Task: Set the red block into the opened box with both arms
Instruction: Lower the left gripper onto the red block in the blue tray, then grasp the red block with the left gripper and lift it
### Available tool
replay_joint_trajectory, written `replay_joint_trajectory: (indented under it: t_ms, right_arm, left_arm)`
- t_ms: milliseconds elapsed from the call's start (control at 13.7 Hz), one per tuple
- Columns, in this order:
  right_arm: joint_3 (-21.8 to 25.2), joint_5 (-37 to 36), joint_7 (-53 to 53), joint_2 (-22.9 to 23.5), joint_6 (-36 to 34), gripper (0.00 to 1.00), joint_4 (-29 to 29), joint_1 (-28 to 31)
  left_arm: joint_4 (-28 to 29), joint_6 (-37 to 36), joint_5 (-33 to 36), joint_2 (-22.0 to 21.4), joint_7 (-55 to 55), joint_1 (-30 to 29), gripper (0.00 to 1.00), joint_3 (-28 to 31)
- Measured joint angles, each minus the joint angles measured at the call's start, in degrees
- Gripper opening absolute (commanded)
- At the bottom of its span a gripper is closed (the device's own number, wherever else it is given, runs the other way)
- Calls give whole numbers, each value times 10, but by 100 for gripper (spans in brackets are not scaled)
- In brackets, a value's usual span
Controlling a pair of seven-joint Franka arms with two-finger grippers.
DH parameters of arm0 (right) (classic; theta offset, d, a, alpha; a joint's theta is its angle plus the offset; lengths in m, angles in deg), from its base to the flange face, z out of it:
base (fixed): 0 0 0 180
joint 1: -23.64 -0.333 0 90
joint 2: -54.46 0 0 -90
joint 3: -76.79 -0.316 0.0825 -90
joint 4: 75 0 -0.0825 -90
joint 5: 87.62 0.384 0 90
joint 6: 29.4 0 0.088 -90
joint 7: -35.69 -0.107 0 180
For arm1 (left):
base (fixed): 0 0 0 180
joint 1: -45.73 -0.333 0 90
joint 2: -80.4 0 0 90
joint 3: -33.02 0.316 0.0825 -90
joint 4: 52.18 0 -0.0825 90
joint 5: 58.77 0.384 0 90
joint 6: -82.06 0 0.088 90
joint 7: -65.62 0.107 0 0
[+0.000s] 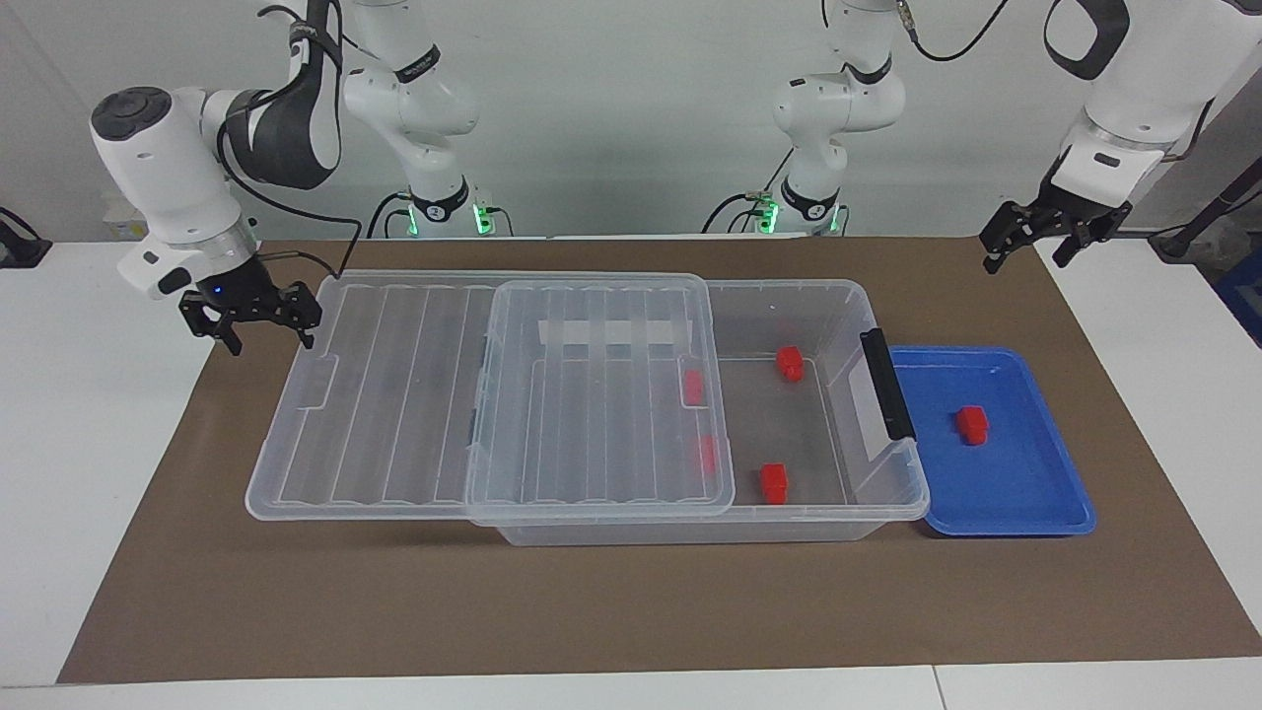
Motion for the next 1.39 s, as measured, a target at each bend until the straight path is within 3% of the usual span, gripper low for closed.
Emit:
replay_joint_trajectory:
  t_ms: [293,805,1390]
  right_arm:
    - [-5,0,-116,-3,-44,100,27,-47]
    - [-7,-1,-273,6,-167,100,137,-109]
    - [-3,-1,-280,23,-223,100,210,-102]
  left_arm:
    - [79,119,-1,15,0,-14,100,0]
    - [201,384,-1,107,17,-38,100,0]
    - [211,430,-1,175,35,-57,100,0]
